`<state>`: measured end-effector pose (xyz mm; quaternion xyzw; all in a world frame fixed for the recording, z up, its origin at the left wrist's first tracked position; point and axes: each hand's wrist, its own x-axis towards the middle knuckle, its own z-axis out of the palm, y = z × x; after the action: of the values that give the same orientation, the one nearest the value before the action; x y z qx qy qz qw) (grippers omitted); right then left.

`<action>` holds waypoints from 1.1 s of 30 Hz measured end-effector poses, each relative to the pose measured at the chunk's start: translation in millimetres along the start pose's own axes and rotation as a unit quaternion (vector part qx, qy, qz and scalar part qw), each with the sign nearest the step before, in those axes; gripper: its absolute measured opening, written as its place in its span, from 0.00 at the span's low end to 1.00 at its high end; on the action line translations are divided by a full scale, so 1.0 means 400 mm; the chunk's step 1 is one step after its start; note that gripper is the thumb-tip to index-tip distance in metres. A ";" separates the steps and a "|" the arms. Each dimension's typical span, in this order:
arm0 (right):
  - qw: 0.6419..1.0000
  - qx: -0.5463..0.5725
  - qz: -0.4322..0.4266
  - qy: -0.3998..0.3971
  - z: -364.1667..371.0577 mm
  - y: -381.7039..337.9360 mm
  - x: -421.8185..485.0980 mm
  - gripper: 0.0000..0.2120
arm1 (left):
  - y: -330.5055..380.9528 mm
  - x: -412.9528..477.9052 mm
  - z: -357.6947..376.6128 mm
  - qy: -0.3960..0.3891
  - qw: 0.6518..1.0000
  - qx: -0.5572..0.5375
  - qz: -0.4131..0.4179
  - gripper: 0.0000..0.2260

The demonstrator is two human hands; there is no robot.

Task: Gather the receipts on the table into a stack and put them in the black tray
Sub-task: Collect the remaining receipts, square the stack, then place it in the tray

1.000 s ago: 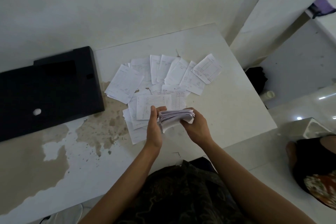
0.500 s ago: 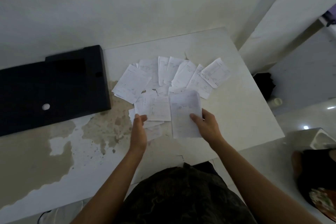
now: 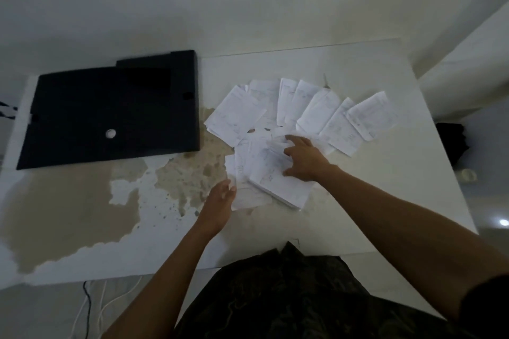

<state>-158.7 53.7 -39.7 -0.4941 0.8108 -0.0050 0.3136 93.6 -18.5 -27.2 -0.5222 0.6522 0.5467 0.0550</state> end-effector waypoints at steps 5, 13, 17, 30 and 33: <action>0.999 0.028 0.028 0.030 0.003 -0.031 -0.011 0.17 | -0.024 -0.016 0.021 0.009 1.000 -0.010 0.026 0.19; 0.909 0.390 0.146 0.032 -0.028 -0.036 -0.039 0.23 | -0.031 -0.031 0.018 0.005 0.998 -0.053 0.016 0.20; 0.955 0.235 0.158 0.085 0.010 -0.076 -0.015 0.21 | -0.021 -0.045 0.000 0.005 0.997 -0.082 0.012 0.20; 0.968 0.100 0.215 0.083 0.032 -0.095 0.016 0.27 | -0.009 -0.051 -0.001 0.022 0.996 -0.090 0.005 0.20; 0.976 0.093 0.172 0.094 0.027 -0.102 0.007 0.23 | -0.007 -0.049 -0.003 0.021 0.997 -0.076 0.002 0.20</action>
<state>-121.6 33.9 -36.9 -0.3135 0.9055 -0.0725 0.2768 105.2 -7.0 -16.2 -0.5346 0.6107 0.5842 0.0002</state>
